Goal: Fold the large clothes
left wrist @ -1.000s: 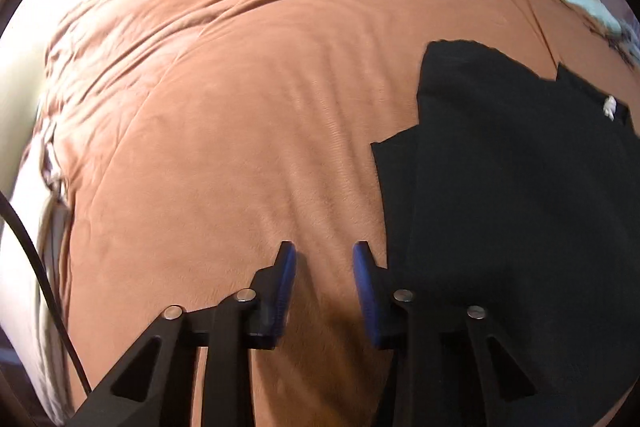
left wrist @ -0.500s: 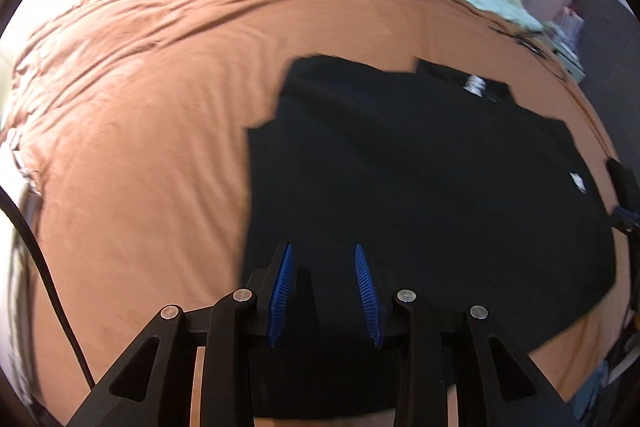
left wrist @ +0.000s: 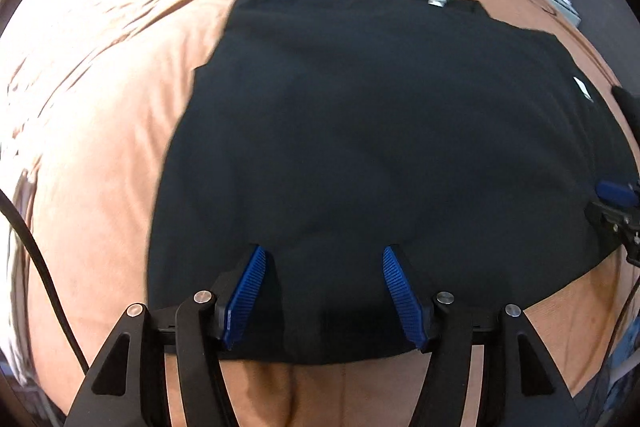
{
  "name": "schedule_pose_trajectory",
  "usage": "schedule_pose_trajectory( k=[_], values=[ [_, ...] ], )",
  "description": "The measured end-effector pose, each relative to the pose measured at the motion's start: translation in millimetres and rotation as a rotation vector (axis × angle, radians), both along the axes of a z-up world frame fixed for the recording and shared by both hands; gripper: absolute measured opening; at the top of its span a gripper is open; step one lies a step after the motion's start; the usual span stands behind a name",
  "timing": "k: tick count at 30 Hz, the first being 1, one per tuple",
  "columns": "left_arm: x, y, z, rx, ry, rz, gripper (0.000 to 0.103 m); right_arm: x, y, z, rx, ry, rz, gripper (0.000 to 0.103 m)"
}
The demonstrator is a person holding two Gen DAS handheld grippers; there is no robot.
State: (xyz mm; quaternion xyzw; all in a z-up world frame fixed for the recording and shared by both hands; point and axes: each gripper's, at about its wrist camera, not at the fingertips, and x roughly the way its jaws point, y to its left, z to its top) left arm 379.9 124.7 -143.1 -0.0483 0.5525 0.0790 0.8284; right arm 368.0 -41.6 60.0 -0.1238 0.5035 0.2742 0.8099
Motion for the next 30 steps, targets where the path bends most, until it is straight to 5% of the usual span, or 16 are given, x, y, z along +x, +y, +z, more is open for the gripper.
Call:
schedule_pose_trajectory(
  k=[7,14,26,30],
  values=[
    [-31,58,27,-0.092,-0.074,0.146,0.063,-7,-8,21,0.077,0.009,-0.01,0.05],
    [-62,122,18,-0.302,-0.098,0.318,0.063,-17,11,23,0.141,0.028,0.013,0.042],
    [-79,130,-19,-0.618,-0.061,0.363,0.056,-9,29,18,0.23,0.101,0.014,0.028],
    [-73,134,-28,-0.669,-0.068,0.378,0.055,-11,29,14,0.261,0.146,0.02,0.015]
  ],
)
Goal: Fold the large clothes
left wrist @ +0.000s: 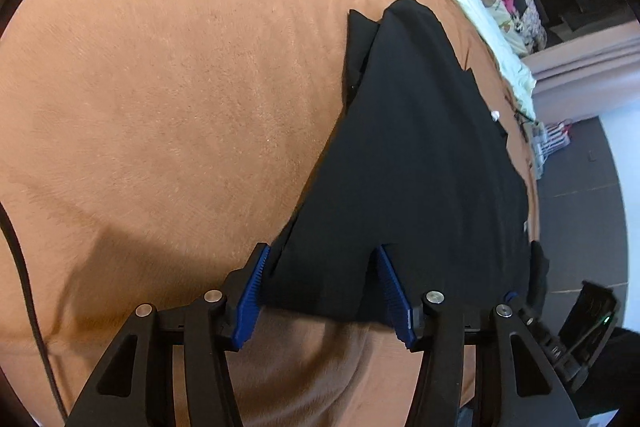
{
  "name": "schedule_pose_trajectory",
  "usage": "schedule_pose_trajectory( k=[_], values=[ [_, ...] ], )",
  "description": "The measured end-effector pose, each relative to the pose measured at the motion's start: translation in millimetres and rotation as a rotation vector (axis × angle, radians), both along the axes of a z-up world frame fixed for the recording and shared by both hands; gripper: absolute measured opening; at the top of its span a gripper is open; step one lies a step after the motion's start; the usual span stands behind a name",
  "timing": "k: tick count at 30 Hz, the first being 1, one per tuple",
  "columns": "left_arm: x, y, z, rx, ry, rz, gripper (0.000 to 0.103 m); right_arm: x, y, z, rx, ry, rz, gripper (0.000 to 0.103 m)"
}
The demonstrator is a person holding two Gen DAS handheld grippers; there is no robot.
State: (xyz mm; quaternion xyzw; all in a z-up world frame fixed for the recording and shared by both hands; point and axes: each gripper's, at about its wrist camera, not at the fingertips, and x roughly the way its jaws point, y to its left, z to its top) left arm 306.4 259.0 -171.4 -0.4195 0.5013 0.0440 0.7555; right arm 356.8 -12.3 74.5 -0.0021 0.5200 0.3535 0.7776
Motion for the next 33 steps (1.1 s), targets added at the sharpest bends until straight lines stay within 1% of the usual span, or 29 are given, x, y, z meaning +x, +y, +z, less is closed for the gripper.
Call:
schedule_pose_trajectory(
  k=[2,4,6,7,8,10,15,21,25,27,29,31,33],
  values=[
    [4,2,-2,-0.012,-0.01,0.004,0.051,0,5,-4,-0.018,0.009,0.01,0.012],
    [7,2,-2,-0.009,-0.015,0.006,0.046,4,13,-10,-0.072,-0.015,0.003,0.011],
    [4,2,-1,0.001,-0.021,0.01,0.037,12,18,-15,-0.114,-0.035,-0.018,0.009],
    [4,1,0,-0.004,-0.026,0.012,0.03,18,20,-18,-0.117,-0.029,-0.029,0.008],
    [3,0,1,-0.008,-0.029,0.019,0.026,24,23,-19,-0.121,-0.029,-0.037,0.008],
    [3,-2,2,-0.013,-0.04,0.027,0.021,35,30,-21,-0.155,-0.049,-0.054,0.004],
    [4,-4,8,-0.002,-0.053,0.02,0.02,62,47,-26,-0.192,-0.062,-0.078,0.004],
    [8,1,-3,-0.039,-0.042,0.011,0.024,89,69,-31,-0.198,-0.06,-0.096,0.004],
    [9,1,-5,-0.046,-0.046,0.014,0.024,106,78,-33,-0.196,-0.055,-0.106,0.004],
    [10,2,-7,-0.043,-0.046,0.02,0.025,111,80,-29,-0.191,-0.069,-0.107,0.004],
    [8,0,-7,-0.028,-0.05,0.021,0.022,120,85,-30,-0.202,-0.073,-0.119,0.004],
    [7,-1,-4,-0.018,-0.054,0.02,0.019,131,90,-32,-0.199,-0.053,-0.13,0.004],
    [4,0,0,-0.033,-0.068,0.025,0.015,137,92,-31,-0.195,-0.047,-0.138,0.004]
  ],
)
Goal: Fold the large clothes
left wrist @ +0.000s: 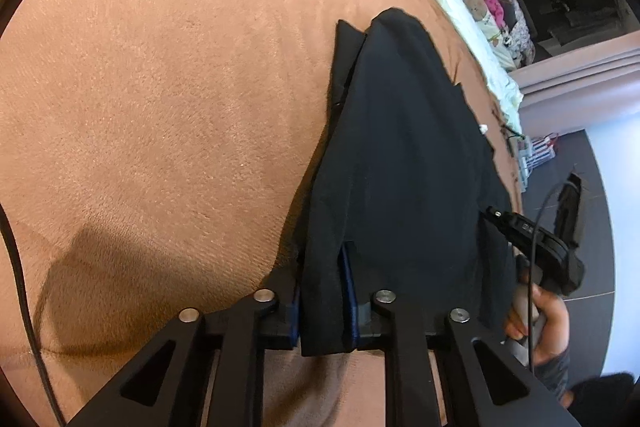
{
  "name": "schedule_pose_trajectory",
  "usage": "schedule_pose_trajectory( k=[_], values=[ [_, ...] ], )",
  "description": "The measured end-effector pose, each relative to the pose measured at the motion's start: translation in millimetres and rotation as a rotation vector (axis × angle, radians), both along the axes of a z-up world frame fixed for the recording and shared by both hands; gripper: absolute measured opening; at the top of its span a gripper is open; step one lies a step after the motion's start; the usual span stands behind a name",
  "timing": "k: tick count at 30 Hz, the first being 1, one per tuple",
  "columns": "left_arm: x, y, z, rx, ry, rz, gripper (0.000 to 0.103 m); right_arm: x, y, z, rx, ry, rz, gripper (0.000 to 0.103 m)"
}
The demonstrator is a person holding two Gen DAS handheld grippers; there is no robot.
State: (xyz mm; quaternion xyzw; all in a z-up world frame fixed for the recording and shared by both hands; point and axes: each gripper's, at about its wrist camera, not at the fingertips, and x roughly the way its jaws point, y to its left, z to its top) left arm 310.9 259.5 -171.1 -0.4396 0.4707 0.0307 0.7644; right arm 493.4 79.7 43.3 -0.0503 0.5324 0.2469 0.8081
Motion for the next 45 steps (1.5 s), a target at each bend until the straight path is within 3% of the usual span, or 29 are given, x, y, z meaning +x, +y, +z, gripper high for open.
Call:
schedule_pose_trajectory(
  k=[10,22,31,36,42,45],
  values=[
    [-6,-4,52,-0.036,-0.145,-0.019,0.01,-42,-35,26,0.098,-0.022,0.025,0.005],
    [6,-39,126,-0.016,-0.288,-0.105,0.009,-97,-71,-24,0.202,0.112,0.022,0.005],
    [29,-100,167,0.054,-0.331,-0.23,0.008,-116,-83,-63,0.287,0.179,0.02,0.005],
    [45,-135,192,0.093,-0.36,-0.298,0.008,-112,-104,-53,0.331,0.178,0.032,0.005],
    [66,-184,204,0.13,-0.367,-0.383,0.008,-106,-163,-36,0.416,0.123,-0.038,0.006],
    [81,-213,205,0.143,-0.365,-0.433,0.008,-105,-199,-28,0.45,0.088,-0.085,0.013]
  ],
)
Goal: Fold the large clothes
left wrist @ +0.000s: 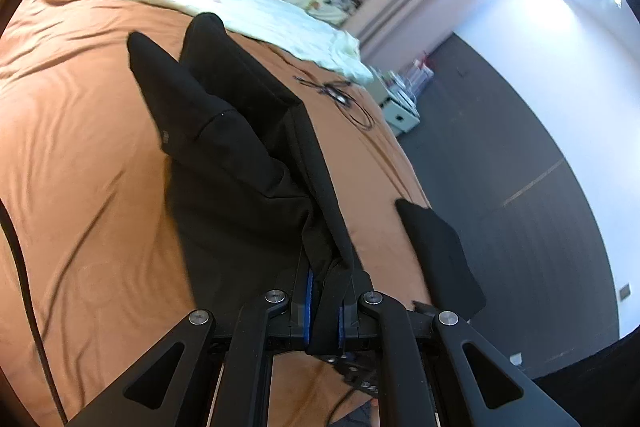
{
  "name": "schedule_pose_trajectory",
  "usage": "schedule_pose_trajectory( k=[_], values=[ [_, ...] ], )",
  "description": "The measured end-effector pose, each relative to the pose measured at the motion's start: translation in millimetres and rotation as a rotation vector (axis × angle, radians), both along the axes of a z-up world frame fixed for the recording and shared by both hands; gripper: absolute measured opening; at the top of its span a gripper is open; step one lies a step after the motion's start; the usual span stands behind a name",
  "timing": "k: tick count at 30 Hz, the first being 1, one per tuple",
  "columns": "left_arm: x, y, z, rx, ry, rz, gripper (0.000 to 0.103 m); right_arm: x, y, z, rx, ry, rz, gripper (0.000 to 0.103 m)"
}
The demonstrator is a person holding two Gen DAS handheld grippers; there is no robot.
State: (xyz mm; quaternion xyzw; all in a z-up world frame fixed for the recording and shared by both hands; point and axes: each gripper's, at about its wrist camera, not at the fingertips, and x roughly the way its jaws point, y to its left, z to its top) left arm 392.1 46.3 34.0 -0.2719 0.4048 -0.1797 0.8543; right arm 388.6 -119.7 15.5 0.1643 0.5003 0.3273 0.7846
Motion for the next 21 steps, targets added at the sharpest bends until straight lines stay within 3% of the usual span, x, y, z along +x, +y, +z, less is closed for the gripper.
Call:
schedule_pose_trajectory(
  k=[2,4,13,21],
  values=[
    [8,-19,-1,0.011,0.004,-0.03,0.008,2,-22,3,0.014,-0.017,-0.039,0.027],
    [18,-40,-5,0.021,0.01,-0.06,0.008,4,-46,4,0.035,-0.032,-0.083,0.051],
    [65,-139,-55,0.081,0.109,-0.201,0.008,7,-138,-18,0.064,-0.014,-0.218,0.052],
    [80,-209,-106,0.185,0.199,-0.326,0.009,15,-186,-38,0.087,0.018,-0.316,0.052]
  ],
)
